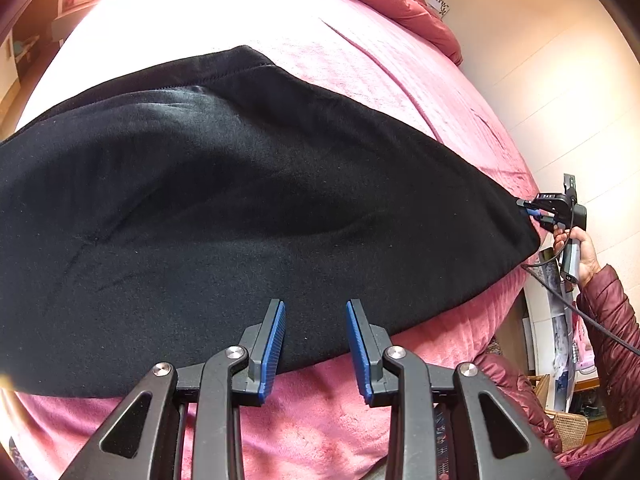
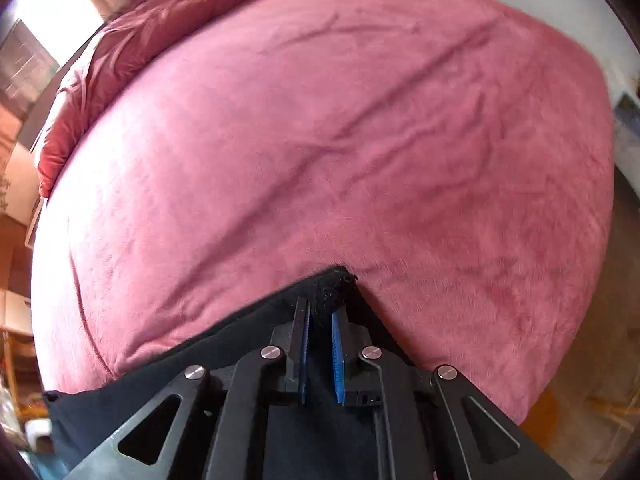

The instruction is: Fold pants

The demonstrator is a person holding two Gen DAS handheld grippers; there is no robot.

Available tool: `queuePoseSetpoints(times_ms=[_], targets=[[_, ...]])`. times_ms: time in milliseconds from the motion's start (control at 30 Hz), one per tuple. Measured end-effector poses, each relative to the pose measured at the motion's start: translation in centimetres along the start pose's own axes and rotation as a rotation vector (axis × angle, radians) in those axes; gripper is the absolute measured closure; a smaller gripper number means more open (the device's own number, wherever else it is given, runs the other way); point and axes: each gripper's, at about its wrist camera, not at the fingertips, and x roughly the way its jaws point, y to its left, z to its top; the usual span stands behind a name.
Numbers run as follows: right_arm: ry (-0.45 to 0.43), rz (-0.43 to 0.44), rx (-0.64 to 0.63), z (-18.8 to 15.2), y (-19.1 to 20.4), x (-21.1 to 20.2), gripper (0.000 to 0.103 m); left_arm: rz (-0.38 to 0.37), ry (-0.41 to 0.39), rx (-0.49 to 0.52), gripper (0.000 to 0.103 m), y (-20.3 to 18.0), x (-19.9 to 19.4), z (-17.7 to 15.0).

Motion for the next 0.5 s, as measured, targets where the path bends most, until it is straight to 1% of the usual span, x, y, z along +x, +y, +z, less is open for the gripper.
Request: queuePoseSetpoints(times_ms=[33, 67, 100, 200, 267, 300, 367, 400, 433, 467, 500], targets=[[-0.053, 0.022, 0.008, 0.1, 0.0, -0.8, 0.094, 0.007, -0.007, -0.001, 0.071, 0.0, 0.0, 0.0], [-0.079, 0.027, 0.028, 0.2, -0.2, -1.1, 0.094, 0.012, -0.012, -0.007, 0.071, 0.2, -0.1, 0.0], [-0.080, -0.002, 0.035, 0.3, -0.4, -0.8, 0.094, 0.015, -0.017, -0.017, 0.071, 0.5, -0.1, 0.1], [-0.009, -0.068, 0.013, 0.1, -0.3, 1.8, 0.092, 0.032, -0.029, -0.046, 0.071, 1.4, -0.1, -0.1], [0.007, -0.090, 0.007, -0.2, -0.2, 2.6, 0.088, 0.044, -0.034, -0.068, 0.071, 2.1, -0.3, -0.2], [-0.004, -0.093, 0.007, -0.4, -0.2, 2.3, 0.083, 0.043, -0.037, -0.078, 0.071, 2.4, -0.4, -0.3], [-0.013, -0.123, 0.015, -0.3, 0.0, 1.3, 0.059, 0.052, -0.061, -0.087, 0.071, 2.9, -1.1, -0.5], [-0.038, -0.159, 0.007, -0.4, 0.4, 0.4, 0.058, 0.062, -0.077, -0.089, 0.071, 3.2, -1.4, -0.6], [-0.089, -0.198, -0.016, -0.4, 1.0, -0.9, 0.058, 0.072, -0.094, -0.093, 0.071, 3.4, -1.7, -0.6], [-0.134, -0.216, -0.041, -0.6, 1.9, -1.9, 0.057, 0.079, -0.116, -0.101, 0.071, 3.8, -2.2, -0.7], [-0.169, -0.211, -0.067, -0.8, 3.0, -3.1, 0.057, 0.083, -0.140, -0.110, 0.070, 4.2, -2.7, -0.7]])
